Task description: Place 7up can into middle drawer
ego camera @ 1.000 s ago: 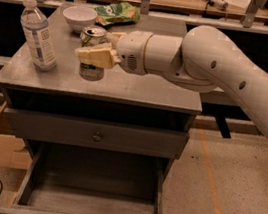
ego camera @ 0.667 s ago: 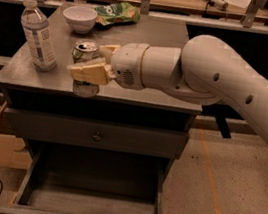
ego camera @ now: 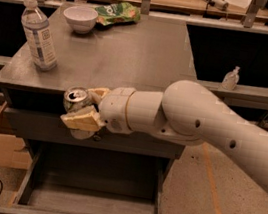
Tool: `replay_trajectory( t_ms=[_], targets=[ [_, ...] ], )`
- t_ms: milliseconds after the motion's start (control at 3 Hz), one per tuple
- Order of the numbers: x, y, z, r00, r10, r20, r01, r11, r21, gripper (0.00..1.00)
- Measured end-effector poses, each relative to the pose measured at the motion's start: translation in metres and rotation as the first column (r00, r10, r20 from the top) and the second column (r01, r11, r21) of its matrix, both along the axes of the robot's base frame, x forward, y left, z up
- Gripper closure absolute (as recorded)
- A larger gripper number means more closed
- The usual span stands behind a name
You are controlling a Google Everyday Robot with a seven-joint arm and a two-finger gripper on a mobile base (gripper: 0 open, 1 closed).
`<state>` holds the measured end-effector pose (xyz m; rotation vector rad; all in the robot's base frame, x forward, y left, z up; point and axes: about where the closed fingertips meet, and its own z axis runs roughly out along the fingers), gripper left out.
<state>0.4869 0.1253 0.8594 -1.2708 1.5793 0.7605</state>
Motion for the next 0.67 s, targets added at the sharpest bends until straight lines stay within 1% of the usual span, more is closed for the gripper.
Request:
replay_trajectory(
  t_ms=[333, 667],
  targets=[
    [-0.006, 0.001, -0.017, 1.0, -0.004, -0.009, 0.003, 1.0, -0.022, 1.0],
    [-0.017, 0.011, -0.024, 0.9991, 0.038, -0.02, -0.037, 0.999, 0.039, 1.0]
  ],
)
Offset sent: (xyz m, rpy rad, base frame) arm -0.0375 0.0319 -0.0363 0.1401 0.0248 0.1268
